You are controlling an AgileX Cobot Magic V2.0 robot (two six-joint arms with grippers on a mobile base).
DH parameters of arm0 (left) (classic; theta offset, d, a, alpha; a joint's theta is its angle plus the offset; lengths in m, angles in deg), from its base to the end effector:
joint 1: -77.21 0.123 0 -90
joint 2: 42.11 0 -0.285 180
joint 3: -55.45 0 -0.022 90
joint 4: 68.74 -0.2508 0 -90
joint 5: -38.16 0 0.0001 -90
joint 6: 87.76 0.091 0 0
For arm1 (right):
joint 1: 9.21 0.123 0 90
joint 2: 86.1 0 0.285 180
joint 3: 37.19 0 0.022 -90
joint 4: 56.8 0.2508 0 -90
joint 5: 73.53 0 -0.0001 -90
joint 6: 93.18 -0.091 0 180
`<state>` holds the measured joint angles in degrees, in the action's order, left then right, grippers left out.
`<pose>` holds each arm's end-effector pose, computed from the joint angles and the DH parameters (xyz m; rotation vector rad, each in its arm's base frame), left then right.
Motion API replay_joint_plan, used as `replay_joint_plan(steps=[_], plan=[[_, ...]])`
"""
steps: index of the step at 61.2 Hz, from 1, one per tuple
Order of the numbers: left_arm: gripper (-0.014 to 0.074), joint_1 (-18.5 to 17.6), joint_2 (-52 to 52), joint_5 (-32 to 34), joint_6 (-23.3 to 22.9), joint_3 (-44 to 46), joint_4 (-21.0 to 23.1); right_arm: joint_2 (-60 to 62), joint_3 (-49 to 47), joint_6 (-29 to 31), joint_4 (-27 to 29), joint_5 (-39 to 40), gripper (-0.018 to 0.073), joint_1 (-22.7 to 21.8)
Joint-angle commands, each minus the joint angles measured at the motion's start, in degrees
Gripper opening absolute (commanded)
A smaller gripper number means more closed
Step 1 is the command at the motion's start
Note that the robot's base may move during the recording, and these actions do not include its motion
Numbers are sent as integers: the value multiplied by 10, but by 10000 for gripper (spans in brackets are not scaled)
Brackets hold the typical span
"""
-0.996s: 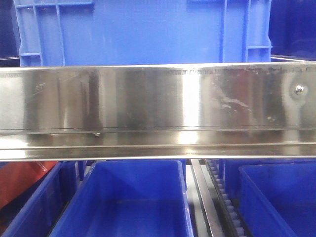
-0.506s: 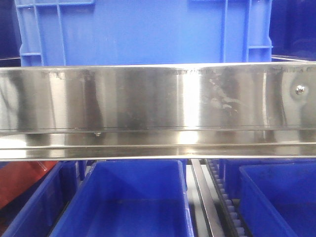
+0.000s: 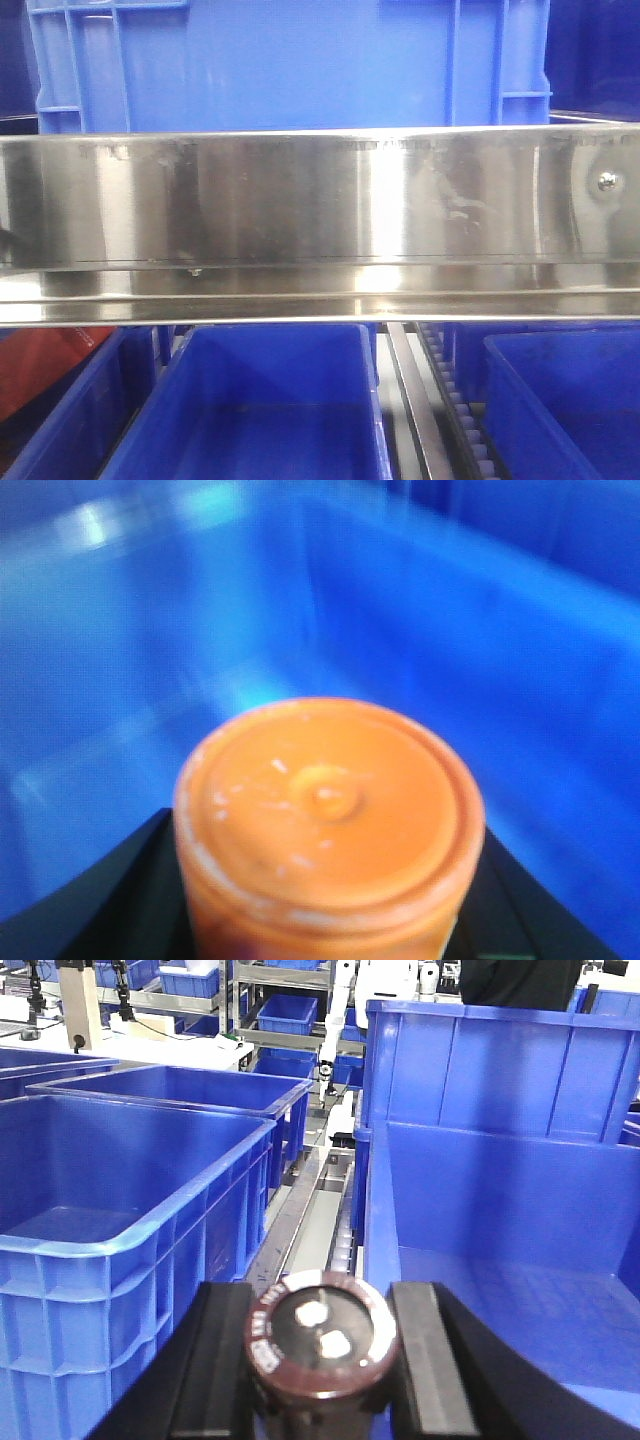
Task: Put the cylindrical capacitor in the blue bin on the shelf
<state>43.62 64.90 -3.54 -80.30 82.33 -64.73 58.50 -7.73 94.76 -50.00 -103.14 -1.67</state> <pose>0.3341 -0.2270 0.4123 0.7253 2.0180 -0.3486 0.0746 0.0153 0.4077 -0.1818 1.6370 0.1217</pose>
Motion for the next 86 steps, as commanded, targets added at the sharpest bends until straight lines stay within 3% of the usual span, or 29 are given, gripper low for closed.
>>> replay_joint_plan(steps=[1, 8, 12, 23, 31, 38, 43, 50, 62, 75, 86], plan=[[283, -3, 0, 5, 1, 9, 2, 2, -2, 2, -5, 16, -162, 1], [523, -3, -1, 9, 1, 9, 4, 2, -2, 2, -5, 15, -162, 1], [615, -3, -2, 10, 1, 9, 4, 2, -2, 2, -5, 15, -162, 1], [582, -3, -19, -6, 1, 12, 4, 2, -2, 2, -5, 15, -162, 1], [483, -3, -57, -26, 1, 12, -3, 2, -2, 2, -5, 15, -162, 1], [262, -3, -102, -75, 1, 12, -17, 2, -2, 2, -5, 14, -162, 1], [40, -3, -146, -106, 1, -1, -25, 2, -2, 2, -5, 13, -162, 1], [-111, -3, -217, -105, -1, -49, -40, 2, -2, 2, -5, 6, -162, 1], [-111, -3, -343, -65, -68, -182, -76, 2, -2, 2, -5, 5, -162, 1], [-111, -3, -502, -23, -158, -348, -150, 2, -2, 2, -5, 5, -162, 6], [-111, -3, -633, -13, -205, -464, -186, -1, -6, 3, -5, 5, -162, 6]])
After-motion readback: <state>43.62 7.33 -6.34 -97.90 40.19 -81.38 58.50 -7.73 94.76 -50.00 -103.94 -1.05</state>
